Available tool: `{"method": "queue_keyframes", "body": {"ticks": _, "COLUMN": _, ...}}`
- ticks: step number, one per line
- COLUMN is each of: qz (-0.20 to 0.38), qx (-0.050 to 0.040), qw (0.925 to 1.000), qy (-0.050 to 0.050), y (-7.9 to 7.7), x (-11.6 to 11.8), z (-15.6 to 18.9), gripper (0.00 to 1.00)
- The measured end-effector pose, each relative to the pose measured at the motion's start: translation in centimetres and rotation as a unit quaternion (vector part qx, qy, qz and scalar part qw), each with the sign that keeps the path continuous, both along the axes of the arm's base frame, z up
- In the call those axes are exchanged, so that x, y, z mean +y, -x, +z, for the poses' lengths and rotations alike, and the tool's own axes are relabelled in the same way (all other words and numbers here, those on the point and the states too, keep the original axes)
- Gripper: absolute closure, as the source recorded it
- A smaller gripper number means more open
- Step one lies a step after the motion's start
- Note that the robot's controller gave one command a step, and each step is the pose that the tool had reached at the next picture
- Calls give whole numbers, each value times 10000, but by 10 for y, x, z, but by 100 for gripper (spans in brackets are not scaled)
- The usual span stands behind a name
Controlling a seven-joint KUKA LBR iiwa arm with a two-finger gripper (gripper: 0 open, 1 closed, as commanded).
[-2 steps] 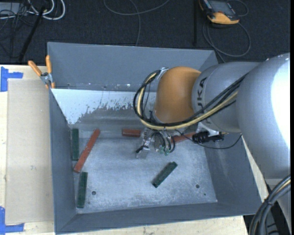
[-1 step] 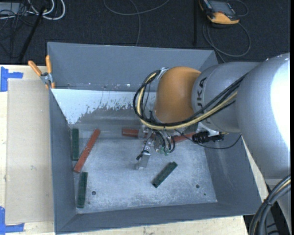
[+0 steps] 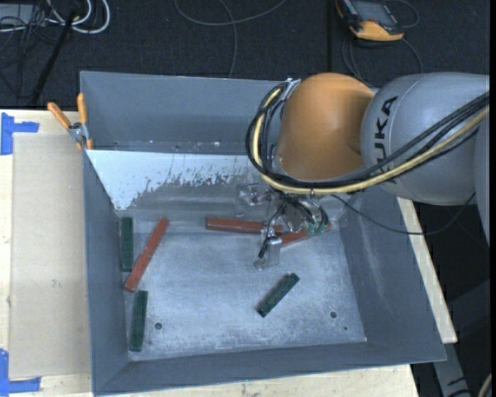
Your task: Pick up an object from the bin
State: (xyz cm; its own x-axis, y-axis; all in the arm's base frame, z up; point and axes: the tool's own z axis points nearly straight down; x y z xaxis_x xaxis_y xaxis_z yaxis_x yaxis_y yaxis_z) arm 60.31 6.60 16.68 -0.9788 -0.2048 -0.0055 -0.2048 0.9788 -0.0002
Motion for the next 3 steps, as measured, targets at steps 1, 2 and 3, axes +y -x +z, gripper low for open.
{"method": "queue_keyframes", "body": {"ticks": 1, "qz": -278, "qx": 93, "qw": 9996, "qy": 18, "y": 66, "x": -77, "z": -91, "gripper": 0}}
{"method": "queue_keyframes", "body": {"ticks": 2, "qz": 1744, "qx": 44, "qw": 9847, "qy": 2, "y": 87, "x": -61, "z": -98, "gripper": 0}}
{"method": "queue_keyframes", "body": {"ticks": 3, "qz": 1721, "qx": 38, "qw": 9851, "qy": 2, "y": 86, "x": -62, "z": -97, "gripper": 100}}
